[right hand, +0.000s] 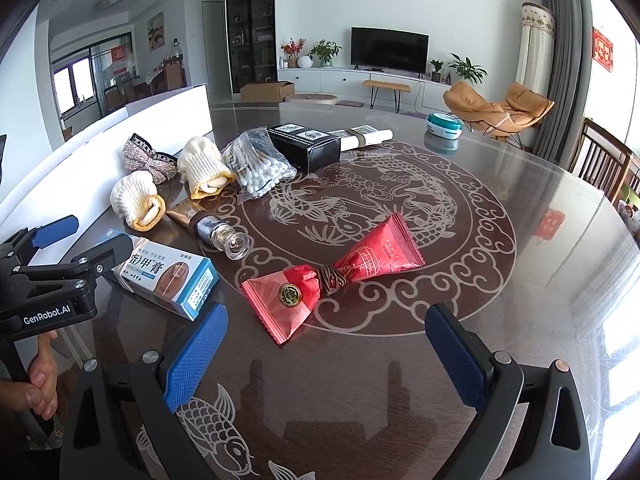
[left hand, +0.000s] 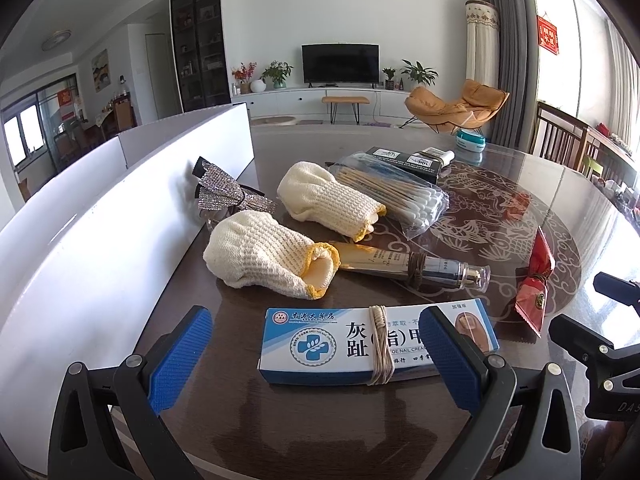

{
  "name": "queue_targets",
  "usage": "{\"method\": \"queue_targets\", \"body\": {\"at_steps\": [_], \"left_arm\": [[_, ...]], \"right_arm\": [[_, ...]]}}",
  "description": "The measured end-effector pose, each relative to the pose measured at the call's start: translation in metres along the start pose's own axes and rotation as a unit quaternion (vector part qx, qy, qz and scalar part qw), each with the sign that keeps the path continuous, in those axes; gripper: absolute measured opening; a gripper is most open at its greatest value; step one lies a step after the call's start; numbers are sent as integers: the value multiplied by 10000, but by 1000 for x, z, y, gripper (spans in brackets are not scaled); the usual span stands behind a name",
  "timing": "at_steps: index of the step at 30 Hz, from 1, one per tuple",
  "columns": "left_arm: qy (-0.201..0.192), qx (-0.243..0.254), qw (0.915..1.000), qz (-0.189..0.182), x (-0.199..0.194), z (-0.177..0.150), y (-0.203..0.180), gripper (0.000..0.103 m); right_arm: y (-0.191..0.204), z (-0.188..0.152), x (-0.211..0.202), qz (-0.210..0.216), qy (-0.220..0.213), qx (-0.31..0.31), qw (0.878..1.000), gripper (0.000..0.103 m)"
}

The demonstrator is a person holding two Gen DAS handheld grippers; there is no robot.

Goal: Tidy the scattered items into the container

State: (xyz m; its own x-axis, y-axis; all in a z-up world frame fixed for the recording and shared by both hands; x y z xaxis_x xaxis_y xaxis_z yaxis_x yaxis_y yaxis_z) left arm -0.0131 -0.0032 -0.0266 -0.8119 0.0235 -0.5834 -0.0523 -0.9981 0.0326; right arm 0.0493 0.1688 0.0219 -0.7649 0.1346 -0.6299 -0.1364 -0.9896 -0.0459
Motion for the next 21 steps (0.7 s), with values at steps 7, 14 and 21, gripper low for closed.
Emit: {"method": "queue_targets", "body": {"at_steps": [7,14,21], "left_arm": [[46,3,10000,-16,2,0,0,103],[46,43,10000,-21,3,0,0,103],[43,52,10000,-39,3,0,-1,103]], "right_arm": [[0,0,0,47,-7,59,10000,100],[-1,0,0,131,103,162,9997,100],[-2,0,0,223,148,280,9992,100]]}}
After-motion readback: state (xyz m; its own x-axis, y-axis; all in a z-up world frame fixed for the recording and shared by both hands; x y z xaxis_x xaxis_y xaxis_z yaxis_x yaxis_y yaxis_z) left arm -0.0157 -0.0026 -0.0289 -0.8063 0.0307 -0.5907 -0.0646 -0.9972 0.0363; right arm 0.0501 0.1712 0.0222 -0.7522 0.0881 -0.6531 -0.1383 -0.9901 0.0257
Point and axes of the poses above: each gripper's, at about its wrist camera, not at the fingertips, and x roughly the way its jaws point, y to its left, z to its top, the point moved 1 cm from there along x, roughly the way its jaws point, and after that the axes turned 4 degrees about -y, right-handed, at the moved point
